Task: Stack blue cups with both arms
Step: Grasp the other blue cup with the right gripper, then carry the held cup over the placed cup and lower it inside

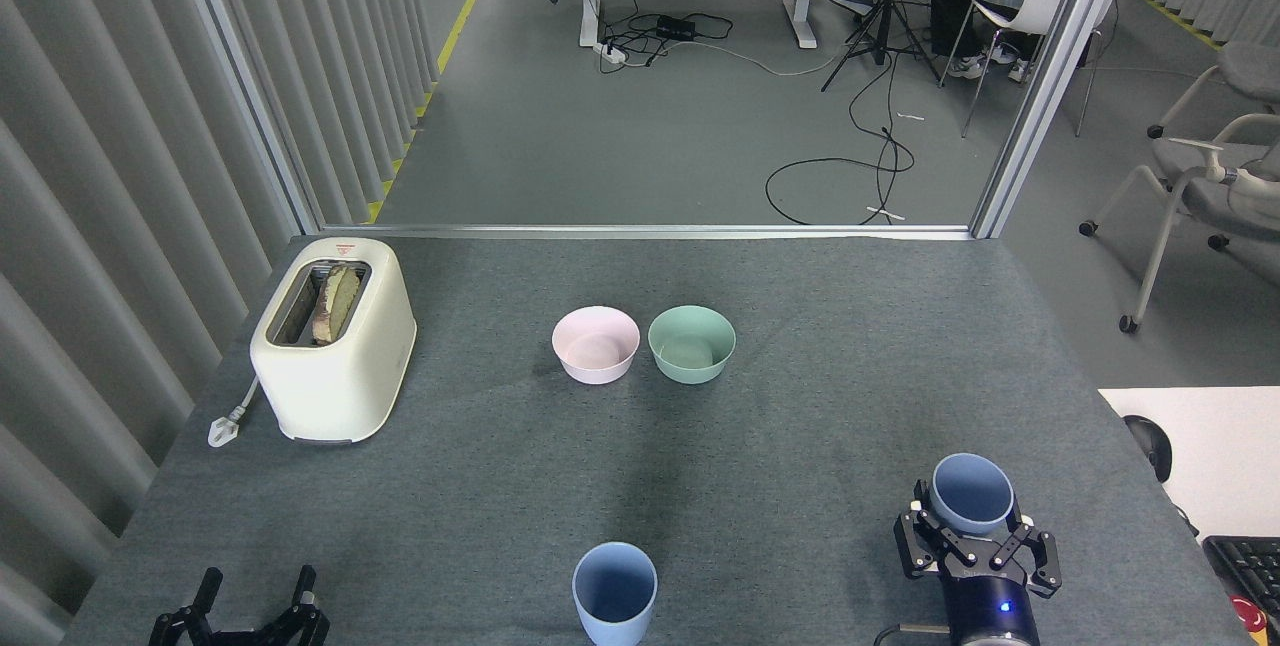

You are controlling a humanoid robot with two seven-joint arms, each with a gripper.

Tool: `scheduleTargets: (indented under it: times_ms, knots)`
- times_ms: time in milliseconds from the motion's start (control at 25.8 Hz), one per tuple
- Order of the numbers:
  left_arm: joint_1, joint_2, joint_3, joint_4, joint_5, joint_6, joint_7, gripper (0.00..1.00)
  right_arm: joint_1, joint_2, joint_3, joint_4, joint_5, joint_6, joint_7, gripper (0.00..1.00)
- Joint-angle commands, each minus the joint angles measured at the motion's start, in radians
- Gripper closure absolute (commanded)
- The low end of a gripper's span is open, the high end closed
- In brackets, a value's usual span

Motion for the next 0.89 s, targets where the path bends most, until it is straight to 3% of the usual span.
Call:
scheduleTargets:
  times_ms: [0,116,155,233,272,427,543,737,853]
  knots:
    - [0.0,0.0,0.0,0.003,0.0,0.0,0.0,0.0,-0.034,0.005,0.012,0.042,-0.001,0.006,-0.003,0.0]
    - [0.0,0.0,0.0,0.003,0.0,-0.002,0.0,0.0,-0.041,0.006,0.012,0.054,-0.001,0.02,-0.008,0.01]
    - [0.0,0.0,0.0,0.003,0.0,-0.002,0.0,0.0,-0.04,0.006,0.012,0.054,-0.001,0.026,-0.008,0.05]
    - [0.0,0.0,0.0,0.003,0.0,-0.002,0.0,0.0,-0.032,0.009,0.012,0.051,0.002,0.025,-0.009,0.35]
    - [0.0,0.0,0.0,0.003,0.0,-0.002,0.0,0.0,-0.028,0.009,0.016,0.045,0.0,0.02,-0.011,0.46]
    - [-0.002,-0.003,0.0,0.002,-0.001,-0.002,0.0,0.0,-0.009,0.011,0.021,0.014,0.0,0.0,-0.017,0.48]
    - [-0.002,-0.004,0.0,0.002,-0.001,-0.002,0.0,0.0,0.078,0.006,0.046,-0.15,-0.001,-0.035,-0.02,0.56]
    - [0.001,-0.009,-0.002,0.002,-0.001,-0.002,0.0,0.0,0.238,0.015,0.125,-0.54,0.002,-0.101,-0.009,0.56]
    - [0.004,-0.009,-0.003,0.0,-0.001,-0.002,0.0,0.0,0.267,0.031,0.245,-0.668,0.072,-0.104,-0.005,0.56]
